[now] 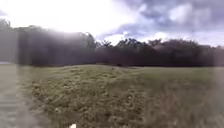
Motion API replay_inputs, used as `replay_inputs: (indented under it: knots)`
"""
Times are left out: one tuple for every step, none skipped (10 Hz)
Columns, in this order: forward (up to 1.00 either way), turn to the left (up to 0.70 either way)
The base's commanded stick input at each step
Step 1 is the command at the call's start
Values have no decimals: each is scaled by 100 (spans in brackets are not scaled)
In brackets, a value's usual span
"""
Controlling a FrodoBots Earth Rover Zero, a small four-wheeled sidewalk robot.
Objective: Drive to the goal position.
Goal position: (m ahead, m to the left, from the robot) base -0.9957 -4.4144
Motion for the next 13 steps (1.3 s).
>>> replay_inputs:
  knots:
    - [70,-35]
    - [70,-35]
    - [70,-35]
    - [70,-35]
    - [70,-35]
    - [70,-35]
    - [70,-35]
    - [70,-35]
    - [70,-35]
    - [70,-35]
    - [70,-35]
    - [70,-35]
    - [70,-35]
